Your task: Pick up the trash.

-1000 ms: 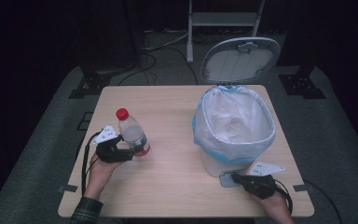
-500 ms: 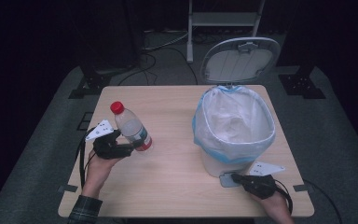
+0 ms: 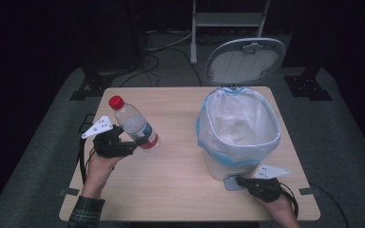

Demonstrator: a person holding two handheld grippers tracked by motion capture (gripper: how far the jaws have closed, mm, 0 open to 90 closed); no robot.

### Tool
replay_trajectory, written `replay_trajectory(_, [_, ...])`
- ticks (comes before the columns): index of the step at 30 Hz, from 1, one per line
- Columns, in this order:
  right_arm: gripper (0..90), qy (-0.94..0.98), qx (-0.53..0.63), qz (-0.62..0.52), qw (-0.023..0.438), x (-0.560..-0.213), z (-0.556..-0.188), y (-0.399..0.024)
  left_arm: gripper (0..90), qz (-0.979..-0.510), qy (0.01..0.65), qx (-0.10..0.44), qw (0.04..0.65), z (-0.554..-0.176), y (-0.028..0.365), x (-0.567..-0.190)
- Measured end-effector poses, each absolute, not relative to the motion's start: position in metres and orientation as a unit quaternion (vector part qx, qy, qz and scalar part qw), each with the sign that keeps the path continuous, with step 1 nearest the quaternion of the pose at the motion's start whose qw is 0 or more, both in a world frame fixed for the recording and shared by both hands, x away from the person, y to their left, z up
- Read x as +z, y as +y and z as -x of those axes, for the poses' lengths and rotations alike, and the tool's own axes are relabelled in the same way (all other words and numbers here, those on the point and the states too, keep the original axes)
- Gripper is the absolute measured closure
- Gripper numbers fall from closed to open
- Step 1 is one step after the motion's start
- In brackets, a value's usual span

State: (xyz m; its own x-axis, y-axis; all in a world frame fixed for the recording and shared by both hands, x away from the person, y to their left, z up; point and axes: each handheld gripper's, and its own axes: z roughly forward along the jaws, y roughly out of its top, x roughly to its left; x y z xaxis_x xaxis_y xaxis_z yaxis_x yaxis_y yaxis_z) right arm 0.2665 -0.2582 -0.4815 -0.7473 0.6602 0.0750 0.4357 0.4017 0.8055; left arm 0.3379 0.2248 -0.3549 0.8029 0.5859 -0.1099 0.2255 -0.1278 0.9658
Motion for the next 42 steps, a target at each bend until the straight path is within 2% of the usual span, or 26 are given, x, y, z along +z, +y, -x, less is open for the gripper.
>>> replay_trajectory(42, [90.0, 0.827, 0.436, -0.332, 0.128, -0.482, -0.267, -0.258, 28.9, -0.704, 0.191, 0.115, 0.674, -0.343, 0.175, -0.287])
